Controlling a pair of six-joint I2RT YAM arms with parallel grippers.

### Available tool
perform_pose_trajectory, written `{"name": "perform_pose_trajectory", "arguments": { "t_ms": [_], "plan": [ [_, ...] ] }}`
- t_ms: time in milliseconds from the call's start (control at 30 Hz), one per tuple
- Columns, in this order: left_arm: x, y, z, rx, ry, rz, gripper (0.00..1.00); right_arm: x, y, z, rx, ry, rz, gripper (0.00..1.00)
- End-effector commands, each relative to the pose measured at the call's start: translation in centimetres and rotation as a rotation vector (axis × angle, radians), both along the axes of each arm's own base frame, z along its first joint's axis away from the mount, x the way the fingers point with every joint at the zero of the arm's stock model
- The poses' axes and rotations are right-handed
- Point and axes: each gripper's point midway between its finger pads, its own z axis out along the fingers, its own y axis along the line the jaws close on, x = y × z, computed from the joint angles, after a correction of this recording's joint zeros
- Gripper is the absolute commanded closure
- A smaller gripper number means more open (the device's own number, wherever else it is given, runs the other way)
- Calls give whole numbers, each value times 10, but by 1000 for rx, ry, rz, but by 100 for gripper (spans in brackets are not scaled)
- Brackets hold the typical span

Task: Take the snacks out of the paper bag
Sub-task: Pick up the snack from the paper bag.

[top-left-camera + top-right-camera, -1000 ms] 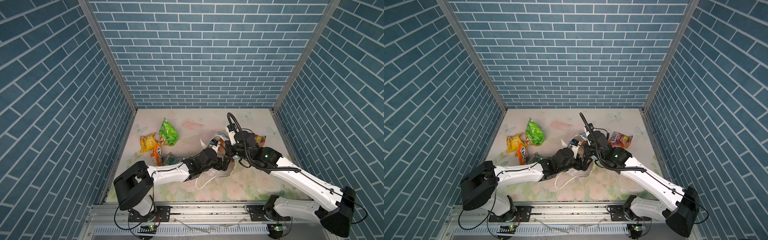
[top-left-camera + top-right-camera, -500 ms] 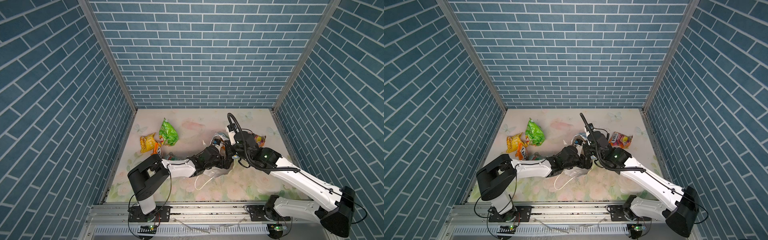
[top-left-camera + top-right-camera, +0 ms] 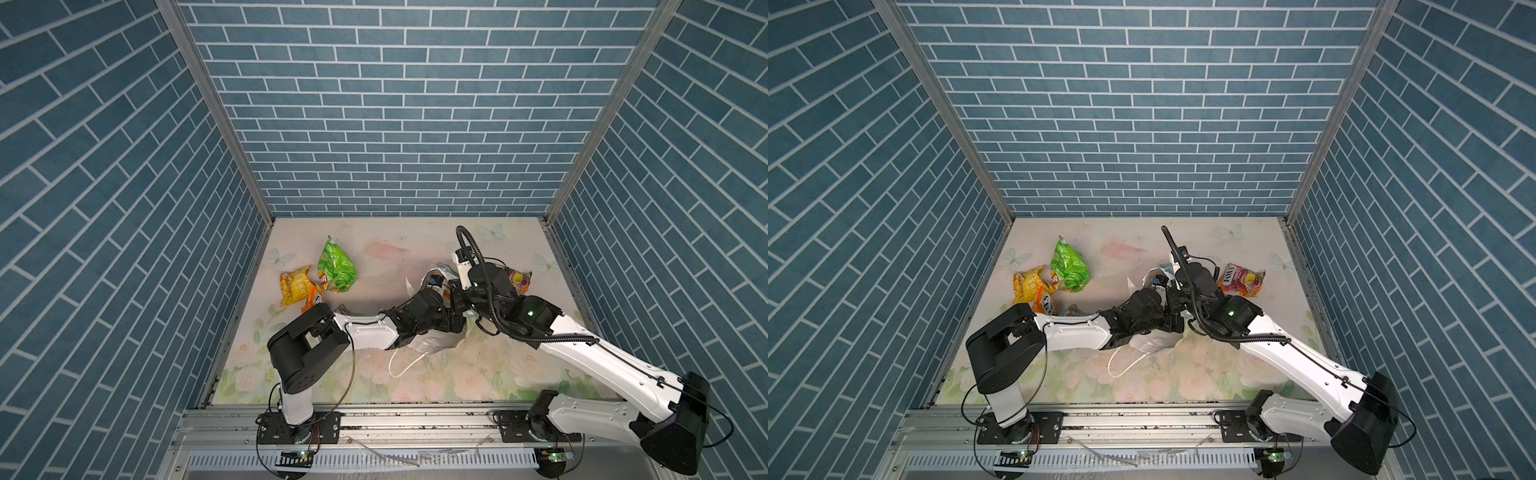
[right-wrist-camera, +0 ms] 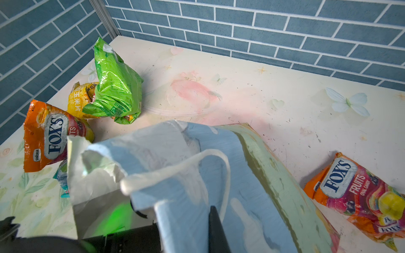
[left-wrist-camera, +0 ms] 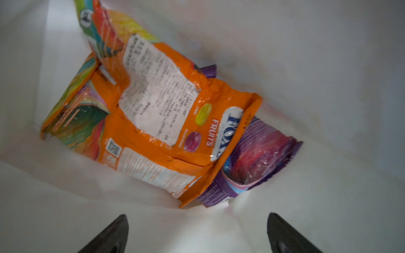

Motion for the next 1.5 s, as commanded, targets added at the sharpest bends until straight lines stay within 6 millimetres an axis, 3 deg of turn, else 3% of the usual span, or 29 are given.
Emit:
{"name": "perform_pose_trajectory", "arguments": {
  "t_ms": [0, 433, 567, 667, 867, 1133, 1333, 1467],
  "plan": [
    [10, 5, -10, 51, 4, 46, 0, 7, -2, 11, 63, -29, -48, 100],
    [28, 28, -34, 245, -30, 159, 4, 7, -5, 10, 56, -27, -56, 100],
    [31, 30, -39, 255, -19, 173, 14, 7, -5, 8, 54, -25, -60, 100],
    [32, 31, -39, 242, -21, 181, 29, 8, -6, 8, 55, -26, -63, 100],
    [32, 28, -33, 211, -36, 175, 29, 8, -6, 4, 52, -19, -67, 100],
    [31, 0, -14, 53, -46, 106, 13, 8, -6, 4, 60, -14, -65, 100],
    [34, -15, -20, 4, 2, 94, 4, 7, -7, 6, 65, -17, -66, 100],
    [38, -18, -25, -30, 13, 108, 2, 6, -8, 7, 72, -20, -69, 100]
  ]
}}
